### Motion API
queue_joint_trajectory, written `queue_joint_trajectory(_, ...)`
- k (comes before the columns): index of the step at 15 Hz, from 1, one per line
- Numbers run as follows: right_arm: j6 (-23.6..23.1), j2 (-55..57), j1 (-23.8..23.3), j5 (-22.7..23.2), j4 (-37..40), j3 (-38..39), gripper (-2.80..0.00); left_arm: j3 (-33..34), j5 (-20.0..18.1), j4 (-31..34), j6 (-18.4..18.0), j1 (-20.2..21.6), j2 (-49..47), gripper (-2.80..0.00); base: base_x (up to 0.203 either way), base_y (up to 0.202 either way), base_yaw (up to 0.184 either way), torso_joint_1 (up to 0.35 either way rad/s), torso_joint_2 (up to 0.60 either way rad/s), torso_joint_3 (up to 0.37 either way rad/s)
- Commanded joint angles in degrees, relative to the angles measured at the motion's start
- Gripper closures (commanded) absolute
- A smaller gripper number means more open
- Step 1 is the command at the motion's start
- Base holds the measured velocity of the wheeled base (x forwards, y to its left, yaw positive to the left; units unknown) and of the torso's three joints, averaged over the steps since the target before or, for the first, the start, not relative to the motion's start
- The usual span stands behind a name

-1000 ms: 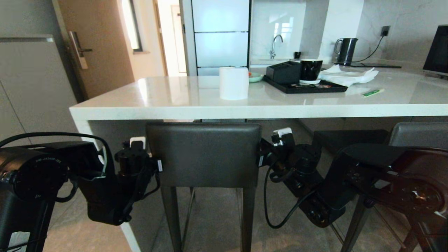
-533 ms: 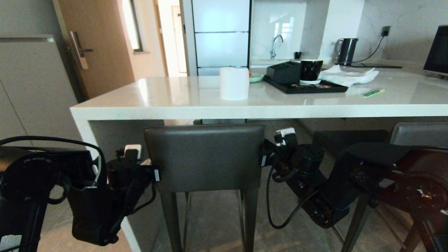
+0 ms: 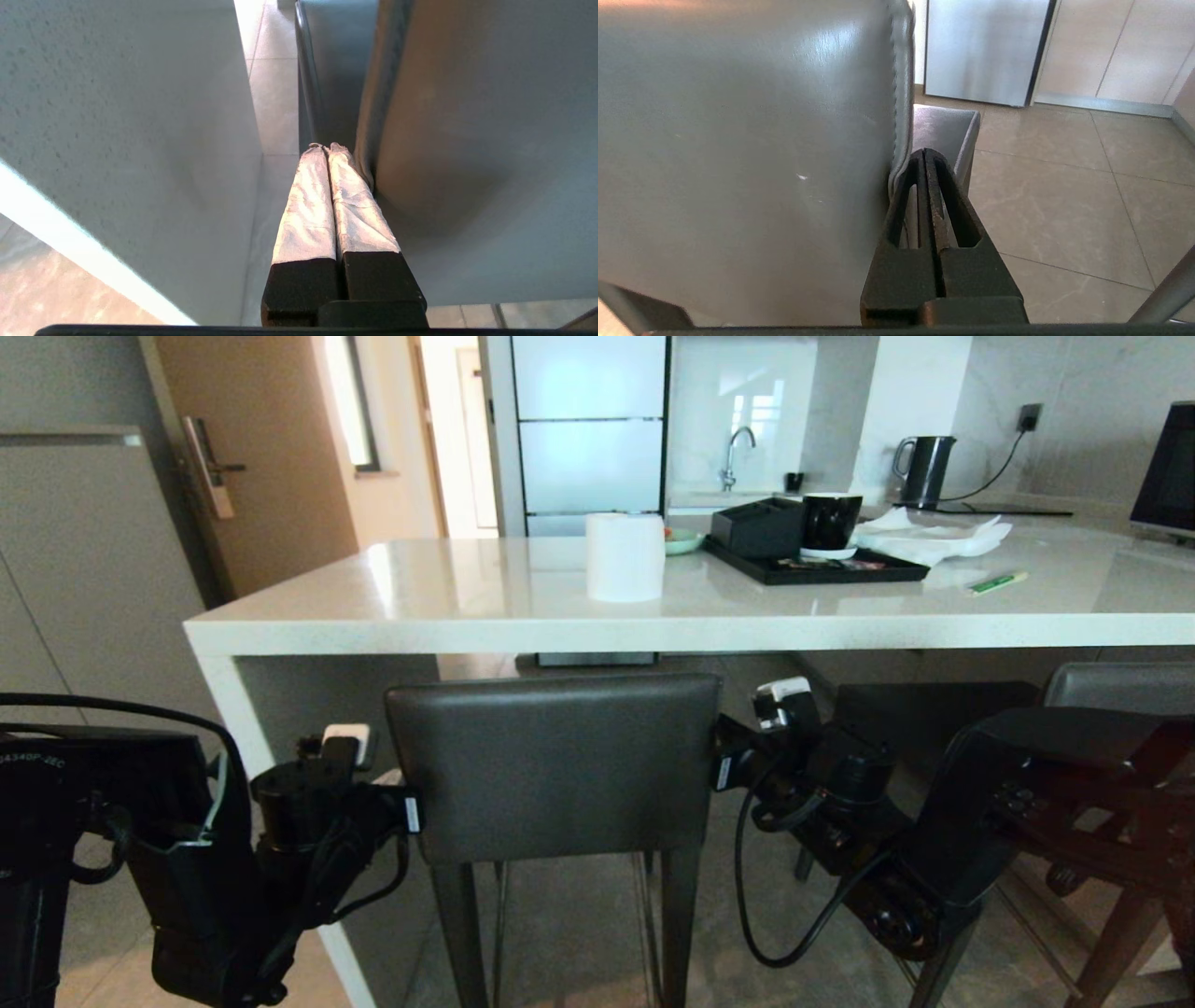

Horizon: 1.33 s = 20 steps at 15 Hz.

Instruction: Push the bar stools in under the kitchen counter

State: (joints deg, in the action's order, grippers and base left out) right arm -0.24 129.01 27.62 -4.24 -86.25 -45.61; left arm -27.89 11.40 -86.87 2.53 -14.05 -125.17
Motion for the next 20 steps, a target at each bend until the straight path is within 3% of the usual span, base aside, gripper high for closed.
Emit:
queue_joint_trajectory(1, -0.02, -2.75, -1.27, -0.77, -1.11, 1.15, 0.00, 0.18, 1.08, -0.79, 0.02, 1.75, 1.33, 0.00, 0.000, 0.000, 0.000, 0.000, 0.00, 0.000)
queue_joint_trajectory(5, 0.07, -5.82, -5.12, -0.68, -1.35, 4.77, 0.00, 2.38, -0.07, -0.79, -0.01, 7.88, 1.70, 0.00, 0.000, 0.000, 0.000, 0.000, 0.00, 0.000)
queue_joint_trajectory(8, 0.28, -10.29, -6.92, -1.08, -1.41, 12.36, 0.00, 9.85, -6.30, -0.79, 0.19, 11.12, 7.41, 0.00, 0.000, 0.000, 0.000, 0.000, 0.00, 0.000)
queue_joint_trajectory(10, 1.29, -17.58, -7.14, -1.96, -1.41, 19.92, 0.00, 15.14, -10.77, -0.79, 0.31, 11.97, 14.26, 0.00, 0.000, 0.000, 0.000, 0.000, 0.00, 0.000)
queue_joint_trajectory(15, 1.74, -39.22, -8.30, -6.99, 2.81, 34.81, 0.00, 22.50, -15.16, -0.58, -0.47, 9.35, 37.81, 0.00, 0.000, 0.000, 0.000, 0.000, 0.00, 0.000)
queue_joint_trajectory(18, -0.42, -53.17, -9.08, -8.49, 9.59, 38.26, 0.00, 24.40, -14.38, 8.39, -2.63, 8.56, 53.11, 0.00, 0.000, 0.000, 0.000, 0.000, 0.00, 0.000)
queue_joint_trajectory(20, -3.51, -64.25, -9.74, -8.86, 18.43, 37.51, 0.00, 22.56, -13.17, 21.49, -3.16, 8.39, 65.45, 0.00, 0.000, 0.000, 0.000, 0.000, 0.00, 0.000)
